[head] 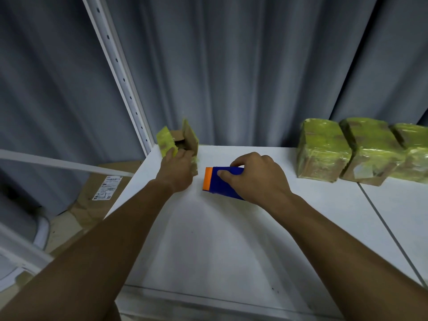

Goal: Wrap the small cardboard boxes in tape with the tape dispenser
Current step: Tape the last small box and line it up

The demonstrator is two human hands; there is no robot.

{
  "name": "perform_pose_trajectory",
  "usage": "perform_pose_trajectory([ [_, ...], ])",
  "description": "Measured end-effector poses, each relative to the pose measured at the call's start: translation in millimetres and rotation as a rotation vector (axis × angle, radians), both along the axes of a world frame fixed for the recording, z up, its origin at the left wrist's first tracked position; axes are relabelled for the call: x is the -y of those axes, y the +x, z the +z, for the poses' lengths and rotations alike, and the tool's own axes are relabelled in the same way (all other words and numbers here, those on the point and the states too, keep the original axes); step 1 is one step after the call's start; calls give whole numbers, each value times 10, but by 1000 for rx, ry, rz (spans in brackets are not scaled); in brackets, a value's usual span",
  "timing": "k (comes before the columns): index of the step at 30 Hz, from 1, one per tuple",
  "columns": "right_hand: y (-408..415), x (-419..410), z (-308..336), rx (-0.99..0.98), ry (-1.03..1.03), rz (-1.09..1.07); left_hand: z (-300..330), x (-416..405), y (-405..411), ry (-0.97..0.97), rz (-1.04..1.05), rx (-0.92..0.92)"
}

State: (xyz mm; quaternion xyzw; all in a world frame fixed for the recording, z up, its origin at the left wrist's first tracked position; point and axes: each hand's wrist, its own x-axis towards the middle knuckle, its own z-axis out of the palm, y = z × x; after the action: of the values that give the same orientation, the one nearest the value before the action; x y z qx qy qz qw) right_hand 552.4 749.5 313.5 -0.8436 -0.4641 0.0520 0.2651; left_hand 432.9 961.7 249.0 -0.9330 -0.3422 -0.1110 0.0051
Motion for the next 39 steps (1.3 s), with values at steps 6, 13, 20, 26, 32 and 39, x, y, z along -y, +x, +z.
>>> perform_pose_trajectory([
  [6,78,304,38,-5,3,-48,22,269,7,-125,-34,130],
  [13,212,695,87,55,-27,-106,87,859,133,-128,-223,167],
  [20,403,1208,227,91,-68,-168,134,1564,272,-61,-269,169],
  [26,526,1443,253,79,-69,-206,167,1850,400,-48,-261,199],
  [32,595,1512,231,89,-72,-212,242,1963,522,-45,-133,252],
  [39,712,1558,248,78,-67,-212,246,2008,705,-65,-58,269],
])
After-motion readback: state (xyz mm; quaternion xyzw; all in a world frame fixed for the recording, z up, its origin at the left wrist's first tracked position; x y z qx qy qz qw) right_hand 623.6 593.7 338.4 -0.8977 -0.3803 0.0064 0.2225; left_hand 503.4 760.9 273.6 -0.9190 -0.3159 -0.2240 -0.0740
